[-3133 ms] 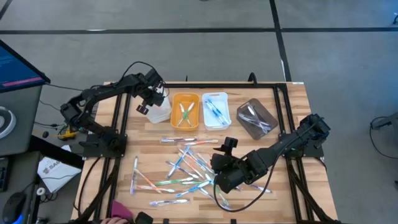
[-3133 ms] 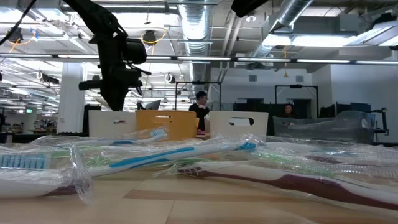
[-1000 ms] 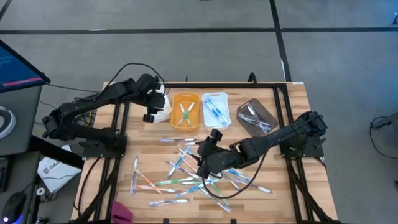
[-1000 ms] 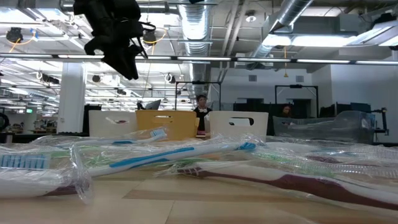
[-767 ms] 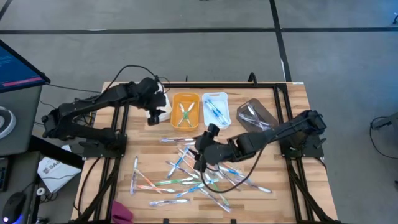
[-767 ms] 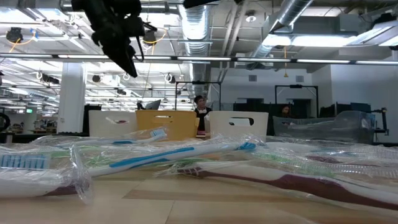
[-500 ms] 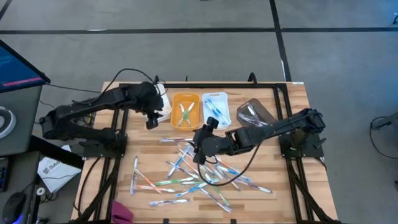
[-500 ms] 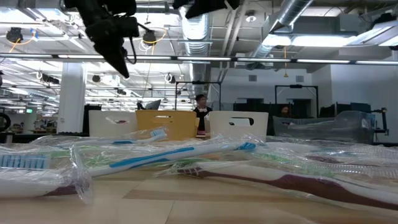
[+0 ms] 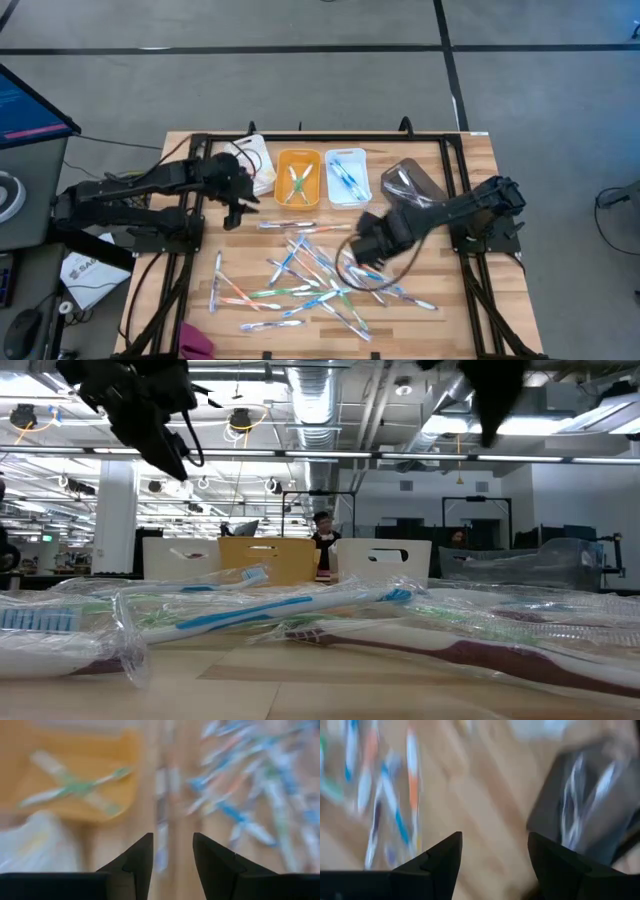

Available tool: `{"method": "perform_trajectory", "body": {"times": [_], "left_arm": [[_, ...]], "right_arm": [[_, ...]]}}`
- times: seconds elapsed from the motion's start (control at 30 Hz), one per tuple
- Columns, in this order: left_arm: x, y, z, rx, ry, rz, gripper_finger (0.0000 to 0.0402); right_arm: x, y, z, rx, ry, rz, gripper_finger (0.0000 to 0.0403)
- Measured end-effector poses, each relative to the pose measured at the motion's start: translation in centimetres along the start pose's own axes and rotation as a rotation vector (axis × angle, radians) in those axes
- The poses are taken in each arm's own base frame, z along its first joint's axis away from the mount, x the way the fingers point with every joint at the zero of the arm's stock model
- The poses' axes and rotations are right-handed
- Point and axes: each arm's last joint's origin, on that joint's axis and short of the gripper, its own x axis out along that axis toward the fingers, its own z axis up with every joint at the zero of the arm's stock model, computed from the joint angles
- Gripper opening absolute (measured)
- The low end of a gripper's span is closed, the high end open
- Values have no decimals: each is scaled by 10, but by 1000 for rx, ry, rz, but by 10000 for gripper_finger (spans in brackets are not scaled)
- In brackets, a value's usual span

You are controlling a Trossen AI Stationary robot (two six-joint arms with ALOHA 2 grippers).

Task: Pick & Place Toothbrushes
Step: Put the white blue toothbrush into the right white bin

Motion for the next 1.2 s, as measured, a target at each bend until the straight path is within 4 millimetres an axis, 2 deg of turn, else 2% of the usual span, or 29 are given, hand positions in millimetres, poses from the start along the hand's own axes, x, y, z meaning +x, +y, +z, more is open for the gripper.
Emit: {"method": "perform_trajectory", "body": {"times": [0.07, 0.13, 0.33, 0.57, 0.67, 0.8, 0.93, 1.03, 1.2], "left_arm": [[3, -5, -2, 40, -60, -28, 131], [3, -9, 0, 74, -122, -26, 131], [9, -15, -1, 122, -210, -39, 131], [20, -19, -14, 155, -166, -63, 131], [24, -20, -20, 157, -146, -71, 131], [27, -20, -24, 155, -133, -73, 131], [27, -22, -23, 160, -136, -79, 131], [28, -26, -22, 178, -145, -96, 131], [28, -34, -20, 210, -166, -131, 131]], "right_arm": [[-4, 6, -12, -7, 41, 6, 221], [-9, 14, -22, -113, 24, 26, 221], [-39, 15, -58, -371, -138, 37, 221], [-80, -23, -83, -329, -431, 42, 221], [-88, -45, -95, -302, -520, 49, 221], [-79, -79, -112, -237, -554, 67, 221], [-61, -101, -125, 21, -559, 169, 221], [-40, -97, -130, 73, -572, 207, 221], [-5, -74, -132, 7, -612, 238, 221]]}}
